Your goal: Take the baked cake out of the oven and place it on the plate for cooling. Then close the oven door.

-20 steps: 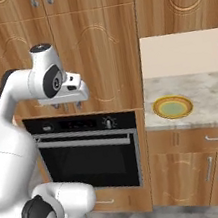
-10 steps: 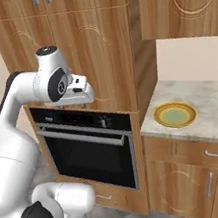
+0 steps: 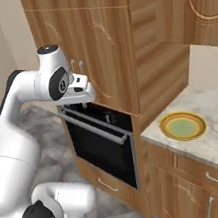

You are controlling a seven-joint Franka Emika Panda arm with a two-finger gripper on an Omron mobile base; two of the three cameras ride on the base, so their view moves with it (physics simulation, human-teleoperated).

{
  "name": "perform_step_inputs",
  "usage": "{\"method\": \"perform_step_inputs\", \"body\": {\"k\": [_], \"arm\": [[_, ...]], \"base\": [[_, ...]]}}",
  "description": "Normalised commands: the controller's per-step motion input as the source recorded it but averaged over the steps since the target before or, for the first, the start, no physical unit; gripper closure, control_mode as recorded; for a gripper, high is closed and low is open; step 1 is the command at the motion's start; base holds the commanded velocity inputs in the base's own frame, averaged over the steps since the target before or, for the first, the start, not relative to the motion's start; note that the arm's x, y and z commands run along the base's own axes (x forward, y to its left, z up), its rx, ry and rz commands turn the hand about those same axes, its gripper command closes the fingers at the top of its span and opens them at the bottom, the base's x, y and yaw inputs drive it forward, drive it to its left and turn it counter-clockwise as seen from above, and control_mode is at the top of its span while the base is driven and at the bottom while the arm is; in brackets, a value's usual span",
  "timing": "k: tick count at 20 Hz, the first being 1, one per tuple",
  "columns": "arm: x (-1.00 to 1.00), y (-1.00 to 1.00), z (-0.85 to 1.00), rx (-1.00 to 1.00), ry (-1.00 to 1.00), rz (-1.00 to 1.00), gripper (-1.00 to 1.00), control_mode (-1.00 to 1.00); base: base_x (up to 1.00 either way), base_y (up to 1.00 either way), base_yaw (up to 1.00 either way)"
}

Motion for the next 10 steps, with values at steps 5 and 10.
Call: {"method": "perform_step_inputs", "body": {"k": [5, 10], "arm": [[0.0, 0.0, 0.0, 0.0, 0.0, 0.0, -1.0, 1.0], [0.0, 0.0, 0.0, 0.0, 0.0, 0.0, -1.0, 1.0]], "base": [[0.0, -0.85, 0.55], [0.0, -0.71, 0.41]]}}
